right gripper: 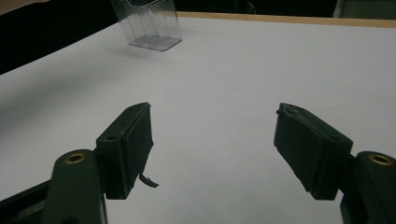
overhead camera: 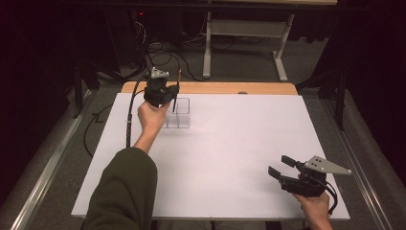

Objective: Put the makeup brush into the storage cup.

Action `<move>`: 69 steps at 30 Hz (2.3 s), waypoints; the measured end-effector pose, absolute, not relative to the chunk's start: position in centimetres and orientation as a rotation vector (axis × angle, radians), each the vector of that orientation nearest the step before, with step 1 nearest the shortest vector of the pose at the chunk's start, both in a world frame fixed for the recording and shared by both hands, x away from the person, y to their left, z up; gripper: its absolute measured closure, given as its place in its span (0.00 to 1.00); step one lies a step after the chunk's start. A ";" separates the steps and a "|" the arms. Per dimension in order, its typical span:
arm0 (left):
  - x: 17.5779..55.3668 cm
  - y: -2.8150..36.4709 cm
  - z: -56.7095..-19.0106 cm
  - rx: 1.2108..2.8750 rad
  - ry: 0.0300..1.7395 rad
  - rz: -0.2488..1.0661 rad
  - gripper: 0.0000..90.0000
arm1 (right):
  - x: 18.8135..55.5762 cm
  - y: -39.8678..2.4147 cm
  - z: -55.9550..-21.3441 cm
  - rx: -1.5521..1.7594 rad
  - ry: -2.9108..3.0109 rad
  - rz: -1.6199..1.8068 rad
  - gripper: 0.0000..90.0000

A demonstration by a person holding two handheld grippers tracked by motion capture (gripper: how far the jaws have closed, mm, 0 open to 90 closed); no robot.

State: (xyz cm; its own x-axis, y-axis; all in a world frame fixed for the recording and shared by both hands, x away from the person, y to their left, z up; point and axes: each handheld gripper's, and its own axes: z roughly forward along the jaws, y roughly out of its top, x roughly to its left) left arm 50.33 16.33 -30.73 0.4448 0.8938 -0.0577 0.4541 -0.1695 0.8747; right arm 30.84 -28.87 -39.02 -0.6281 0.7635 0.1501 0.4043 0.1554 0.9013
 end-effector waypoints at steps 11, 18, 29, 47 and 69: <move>50.2 15.9 -30.9 1.834 1.143 0.633 0.91 | 30.8 -28.9 -39.0 1.116 2.097 1.464 0.33; 50.1 15.9 -30.9 1.840 1.144 0.632 0.91 | 30.8 -28.8 -38.9 1.111 2.098 1.467 0.33; 50.0 15.8 -31.3 1.848 1.144 0.624 0.91 | 30.8 -28.8 -39.0 1.111 2.102 1.461 0.33; 49.9 15.9 -31.9 1.861 1.149 0.600 0.91 | 30.8 -28.7 -39.0 1.117 2.103 1.456 0.33; 49.7 16.5 -31.6 1.862 1.162 0.535 0.64 | 30.8 -28.8 -39.1 1.122 2.101 1.452 0.33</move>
State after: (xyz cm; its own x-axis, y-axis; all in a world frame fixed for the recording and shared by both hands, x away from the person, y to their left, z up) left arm 49.72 16.47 -31.60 0.4759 0.8761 -0.0779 0.5104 -0.2029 0.8357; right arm 30.84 -28.80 -39.05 -0.6248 0.7670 0.1462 0.4079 0.1609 0.8987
